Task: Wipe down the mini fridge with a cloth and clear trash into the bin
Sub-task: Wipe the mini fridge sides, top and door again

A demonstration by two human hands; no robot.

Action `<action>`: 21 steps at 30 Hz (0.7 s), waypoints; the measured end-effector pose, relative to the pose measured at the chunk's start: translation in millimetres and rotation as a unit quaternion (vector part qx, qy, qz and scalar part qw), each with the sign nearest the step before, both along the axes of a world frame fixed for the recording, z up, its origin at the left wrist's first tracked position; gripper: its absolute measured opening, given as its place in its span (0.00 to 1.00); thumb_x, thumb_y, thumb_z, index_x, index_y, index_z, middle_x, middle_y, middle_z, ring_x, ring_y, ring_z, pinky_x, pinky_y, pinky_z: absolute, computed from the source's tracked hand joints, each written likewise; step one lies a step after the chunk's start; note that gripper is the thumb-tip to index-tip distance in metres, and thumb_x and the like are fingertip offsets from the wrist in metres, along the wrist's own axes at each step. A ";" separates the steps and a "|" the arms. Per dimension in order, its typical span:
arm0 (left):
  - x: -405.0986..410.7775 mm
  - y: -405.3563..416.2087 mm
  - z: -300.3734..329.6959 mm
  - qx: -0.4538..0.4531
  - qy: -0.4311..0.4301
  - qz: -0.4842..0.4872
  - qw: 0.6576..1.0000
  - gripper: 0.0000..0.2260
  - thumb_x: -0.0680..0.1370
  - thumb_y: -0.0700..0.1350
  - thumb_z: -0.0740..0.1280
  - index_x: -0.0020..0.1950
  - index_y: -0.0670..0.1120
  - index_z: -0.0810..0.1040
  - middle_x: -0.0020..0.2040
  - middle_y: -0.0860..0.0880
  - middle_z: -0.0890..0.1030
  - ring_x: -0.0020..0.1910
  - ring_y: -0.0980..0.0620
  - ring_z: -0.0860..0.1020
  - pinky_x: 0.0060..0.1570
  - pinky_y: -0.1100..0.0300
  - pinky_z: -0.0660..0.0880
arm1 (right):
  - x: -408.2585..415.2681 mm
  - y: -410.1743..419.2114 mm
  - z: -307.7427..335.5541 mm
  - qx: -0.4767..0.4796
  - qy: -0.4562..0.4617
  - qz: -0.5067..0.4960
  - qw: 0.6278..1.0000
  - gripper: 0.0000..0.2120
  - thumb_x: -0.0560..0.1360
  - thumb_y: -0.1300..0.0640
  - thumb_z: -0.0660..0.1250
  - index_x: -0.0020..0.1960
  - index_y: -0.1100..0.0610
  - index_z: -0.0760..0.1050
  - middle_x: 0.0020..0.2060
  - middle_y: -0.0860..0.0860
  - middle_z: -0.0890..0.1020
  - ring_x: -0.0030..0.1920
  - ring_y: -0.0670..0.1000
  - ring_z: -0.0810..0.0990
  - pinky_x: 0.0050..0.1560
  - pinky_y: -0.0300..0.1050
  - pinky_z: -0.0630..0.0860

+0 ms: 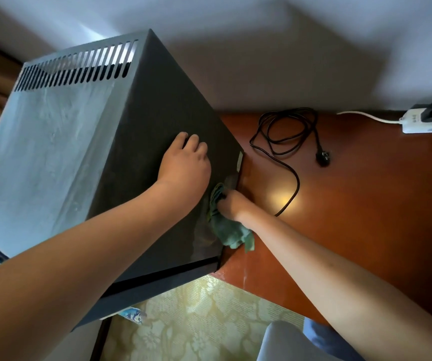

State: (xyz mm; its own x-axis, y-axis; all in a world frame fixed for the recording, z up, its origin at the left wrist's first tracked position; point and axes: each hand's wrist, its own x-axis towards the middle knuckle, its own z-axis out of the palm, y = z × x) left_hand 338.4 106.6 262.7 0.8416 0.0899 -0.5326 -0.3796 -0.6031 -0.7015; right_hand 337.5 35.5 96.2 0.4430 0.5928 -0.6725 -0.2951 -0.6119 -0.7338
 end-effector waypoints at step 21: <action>-9.1 -0.9 -6.9 0.003 -0.010 0.000 1.000 0.25 0.81 0.53 0.58 0.77 0.47 0.65 0.77 0.44 0.61 0.77 0.41 0.55 0.76 0.43 0.49 | -19.5 8.3 12.1 0.074 -0.121 -0.090 0.986 0.19 0.79 0.58 0.59 0.69 0.56 0.73 0.63 0.57 0.80 0.63 0.58 0.77 0.65 0.53 0.75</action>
State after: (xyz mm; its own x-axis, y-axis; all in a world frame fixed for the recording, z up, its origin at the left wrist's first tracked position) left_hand 329.3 105.8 255.8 0.8523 0.0924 -0.5149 -0.3656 -0.5988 -0.7126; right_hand 318.0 43.8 108.3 0.6871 0.5733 -0.4463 -0.1947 -0.4465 -0.8733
